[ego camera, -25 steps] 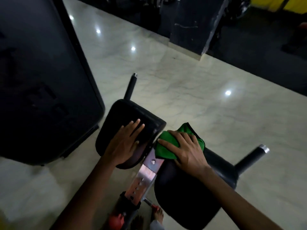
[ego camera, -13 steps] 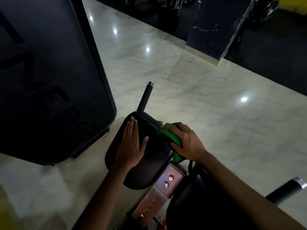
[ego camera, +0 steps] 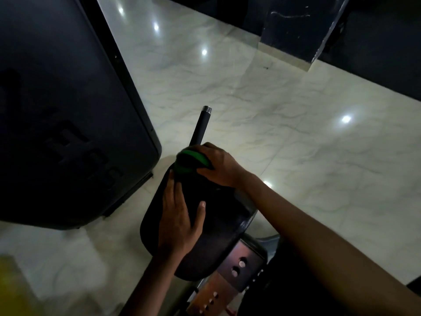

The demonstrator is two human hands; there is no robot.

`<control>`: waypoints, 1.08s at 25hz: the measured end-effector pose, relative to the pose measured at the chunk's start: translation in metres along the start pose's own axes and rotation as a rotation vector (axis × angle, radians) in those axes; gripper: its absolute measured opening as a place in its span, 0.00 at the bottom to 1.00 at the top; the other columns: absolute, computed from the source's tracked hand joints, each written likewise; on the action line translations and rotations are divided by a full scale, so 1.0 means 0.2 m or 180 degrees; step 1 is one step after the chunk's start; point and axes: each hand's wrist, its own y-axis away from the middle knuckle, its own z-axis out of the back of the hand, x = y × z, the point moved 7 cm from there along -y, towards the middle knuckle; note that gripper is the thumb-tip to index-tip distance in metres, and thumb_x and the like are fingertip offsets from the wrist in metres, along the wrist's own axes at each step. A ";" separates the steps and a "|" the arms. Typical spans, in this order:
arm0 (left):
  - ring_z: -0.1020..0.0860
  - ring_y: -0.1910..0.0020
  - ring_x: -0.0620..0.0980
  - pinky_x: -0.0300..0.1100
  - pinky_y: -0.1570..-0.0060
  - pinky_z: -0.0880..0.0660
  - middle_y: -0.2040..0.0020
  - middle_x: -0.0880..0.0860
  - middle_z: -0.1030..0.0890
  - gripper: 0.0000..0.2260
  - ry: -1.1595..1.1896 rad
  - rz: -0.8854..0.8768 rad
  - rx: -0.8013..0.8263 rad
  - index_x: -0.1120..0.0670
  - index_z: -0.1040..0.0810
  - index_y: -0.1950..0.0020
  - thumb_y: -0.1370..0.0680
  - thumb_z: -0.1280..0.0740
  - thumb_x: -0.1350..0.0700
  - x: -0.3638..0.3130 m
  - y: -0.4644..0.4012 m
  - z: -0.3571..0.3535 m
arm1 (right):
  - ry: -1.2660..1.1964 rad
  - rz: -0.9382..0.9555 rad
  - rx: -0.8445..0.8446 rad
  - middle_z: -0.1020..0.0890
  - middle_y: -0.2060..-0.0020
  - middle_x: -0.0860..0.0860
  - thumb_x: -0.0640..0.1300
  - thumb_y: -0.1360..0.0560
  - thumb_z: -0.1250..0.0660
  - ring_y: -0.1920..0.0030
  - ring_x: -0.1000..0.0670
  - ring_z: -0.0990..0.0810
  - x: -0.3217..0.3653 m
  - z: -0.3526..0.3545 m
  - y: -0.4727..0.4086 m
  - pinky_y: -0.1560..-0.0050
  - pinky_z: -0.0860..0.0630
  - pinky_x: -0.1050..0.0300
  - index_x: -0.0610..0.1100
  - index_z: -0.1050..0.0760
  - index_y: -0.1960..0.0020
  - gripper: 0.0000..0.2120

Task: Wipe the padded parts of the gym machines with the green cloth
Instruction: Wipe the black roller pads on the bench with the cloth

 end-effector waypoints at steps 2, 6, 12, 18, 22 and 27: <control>0.45 0.24 0.53 0.34 0.27 0.51 0.23 0.58 0.45 0.34 0.0020 0.0070 -0.0049 0.65 0.42 0.25 0.23 0.45 0.42 -0.01 -0.01 -0.01 | -0.0054 0.0103 0.0038 0.23 0.45 0.41 0.46 0.34 0.37 0.44 0.39 0.23 -0.02 0.02 0.08 0.43 0.26 0.48 0.43 0.29 0.32 0.30; 0.45 0.24 0.49 0.33 0.27 0.49 0.23 0.55 0.44 0.33 0.0080 0.0262 -0.0261 0.61 0.42 0.24 0.24 0.45 0.44 -0.02 -0.01 -0.02 | -0.0018 0.0440 0.0047 0.23 0.47 0.41 0.51 0.33 0.41 0.47 0.40 0.23 -0.07 0.08 0.27 0.47 0.25 0.48 0.45 0.28 0.32 0.30; 0.43 0.24 0.52 0.40 0.29 0.47 0.24 0.56 0.40 0.25 0.0210 0.0965 -0.0727 0.60 0.37 0.26 0.21 0.44 0.53 -0.14 -0.02 -0.07 | -0.0443 0.0556 0.0211 0.24 0.47 0.44 0.50 0.32 0.41 0.48 0.43 0.24 -0.23 0.13 0.57 0.47 0.25 0.44 0.52 0.33 0.32 0.27; 0.42 0.25 0.54 0.42 0.31 0.44 0.25 0.57 0.39 0.27 -0.0083 0.1198 -0.0764 0.60 0.36 0.26 0.24 0.43 0.51 -0.19 -0.04 -0.08 | -0.0668 0.0156 0.0097 0.22 0.49 0.39 0.47 0.32 0.36 0.47 0.38 0.23 -0.27 0.06 0.24 0.45 0.30 0.52 0.42 0.28 0.34 0.27; 0.39 0.27 0.55 0.44 0.33 0.41 0.26 0.57 0.37 0.28 -0.0375 0.1186 -0.0610 0.61 0.36 0.27 0.25 0.43 0.50 -0.20 -0.06 -0.06 | -0.1095 -0.0260 0.0250 0.23 0.43 0.38 0.40 0.27 0.33 0.41 0.39 0.25 -0.27 -0.04 -0.14 0.43 0.31 0.54 0.45 0.30 0.32 0.24; 0.36 0.29 0.58 0.50 0.33 0.36 0.28 0.59 0.34 0.29 -0.0583 0.1159 -0.0666 0.62 0.35 0.29 0.26 0.47 0.48 -0.21 -0.07 -0.07 | -0.1212 -0.0198 0.0304 0.22 0.41 0.41 0.45 0.29 0.34 0.41 0.41 0.24 -0.36 -0.04 -0.05 0.40 0.28 0.52 0.46 0.30 0.32 0.25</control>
